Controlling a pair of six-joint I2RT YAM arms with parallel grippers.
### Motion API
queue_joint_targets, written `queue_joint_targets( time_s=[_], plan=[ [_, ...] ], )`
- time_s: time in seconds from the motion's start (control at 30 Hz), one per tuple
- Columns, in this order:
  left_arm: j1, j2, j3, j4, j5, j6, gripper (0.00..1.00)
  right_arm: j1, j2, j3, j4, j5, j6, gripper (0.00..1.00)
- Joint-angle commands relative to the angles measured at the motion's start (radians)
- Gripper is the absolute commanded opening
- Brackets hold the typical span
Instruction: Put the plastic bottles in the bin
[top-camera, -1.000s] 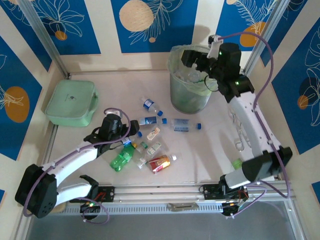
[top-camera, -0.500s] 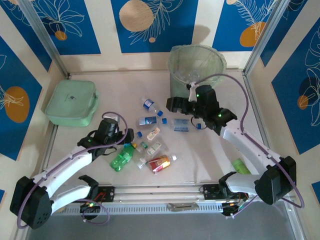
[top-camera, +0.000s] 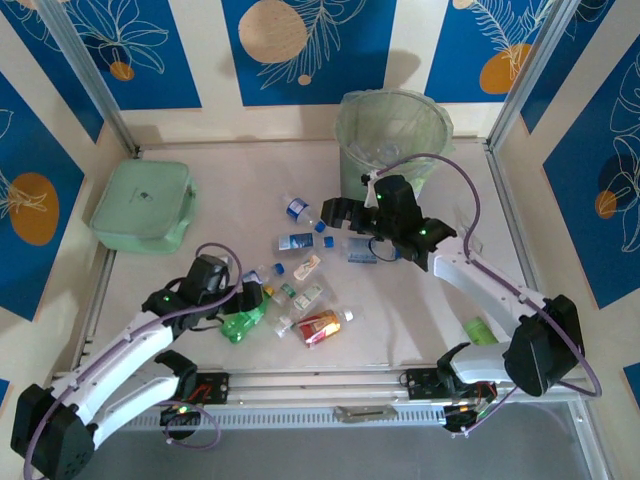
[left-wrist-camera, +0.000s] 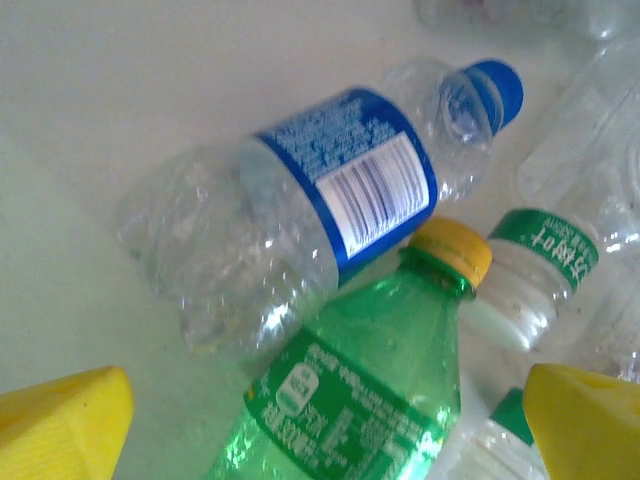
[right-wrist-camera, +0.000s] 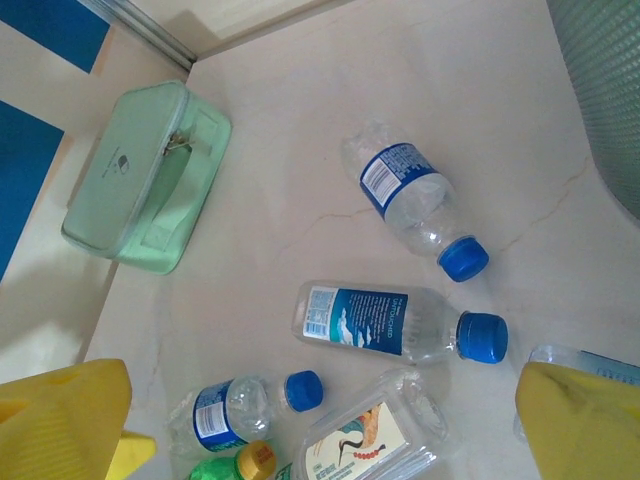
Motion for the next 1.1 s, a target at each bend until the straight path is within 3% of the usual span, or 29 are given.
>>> queue_joint_targets(
  time_s=[0.0, 0.3, 0.57, 0.8, 0.97, 1.07],
  plan=[
    [-0.008, -0.018, -0.012, -0.085, 0.06, -0.031, 0.99, 0.006, 0.018, 0.039, 0.022, -0.002, 0.022, 0.99],
    [-0.1, 0.031, -0.04, -0.093, 0.11, -0.044, 0.99, 0.007, 0.026, 0.039, 0.013, 0.019, 0.026, 0.99],
    [-0.245, 0.077, -0.042, -0.099, 0.019, -0.064, 0.99, 0.007, 0.036, 0.031, 0.018, 0.021, 0.036, 0.99],
    [-0.352, 0.159, -0.036, -0.083, -0.076, -0.056, 0.92, 0.006, 0.036, 0.021, 0.013, 0.022, 0.043, 0.99],
    [-0.376, 0.206, -0.029, -0.066, -0.102, -0.031, 0.78, 0.006, 0.032, 0.013, 0.018, 0.027, 0.048, 0.99],
    [-0.381, 0.218, -0.028, -0.057, -0.112, -0.017, 0.62, 0.006, 0.034, 0.014, 0.018, 0.027, 0.049, 0.99]
  ],
)
